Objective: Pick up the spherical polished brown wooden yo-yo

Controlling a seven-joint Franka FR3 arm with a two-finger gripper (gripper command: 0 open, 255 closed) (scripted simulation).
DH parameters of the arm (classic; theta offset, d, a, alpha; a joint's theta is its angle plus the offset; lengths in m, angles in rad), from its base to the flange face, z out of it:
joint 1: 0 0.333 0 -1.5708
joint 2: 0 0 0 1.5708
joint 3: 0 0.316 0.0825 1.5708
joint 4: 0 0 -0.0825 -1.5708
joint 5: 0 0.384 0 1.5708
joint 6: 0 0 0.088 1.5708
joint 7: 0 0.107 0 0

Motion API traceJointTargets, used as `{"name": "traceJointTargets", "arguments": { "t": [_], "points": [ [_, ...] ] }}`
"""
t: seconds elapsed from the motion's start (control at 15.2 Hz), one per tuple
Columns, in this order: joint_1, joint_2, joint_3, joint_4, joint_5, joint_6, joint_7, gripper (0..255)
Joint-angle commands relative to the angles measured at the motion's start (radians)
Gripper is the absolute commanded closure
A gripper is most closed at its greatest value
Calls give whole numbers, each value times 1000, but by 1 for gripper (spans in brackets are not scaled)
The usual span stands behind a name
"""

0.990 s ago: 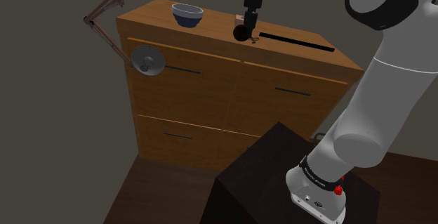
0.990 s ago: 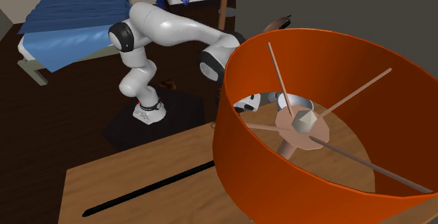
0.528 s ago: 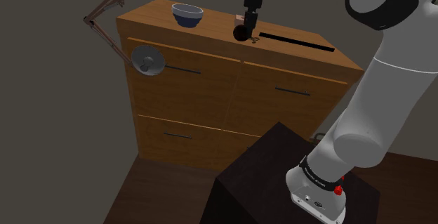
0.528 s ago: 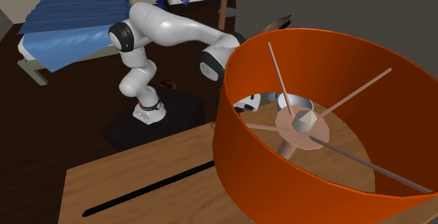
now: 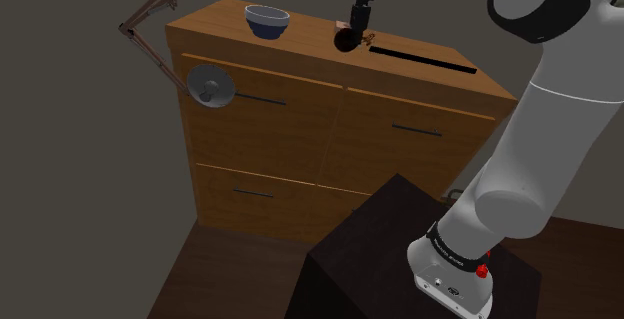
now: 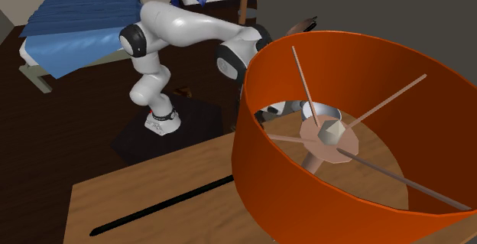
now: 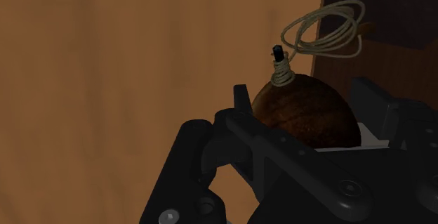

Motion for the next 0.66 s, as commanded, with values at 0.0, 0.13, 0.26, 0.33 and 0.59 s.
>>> {"name": "traceJointTargets", "arguments": {
  "t": [0.0,0.13,0.26,0.33,0.59],
  "points": [
    [-1,8,0,38,3,-31,0,255],
    [-5,16,-1,77,5,-62,-1,255],
    [-8,26,-2,118,9,-93,-3,255],
    [-10,32,-3,139,11,-109,-4,255],
    [-15,46,-4,188,16,-145,-7,255]
  ]
}}
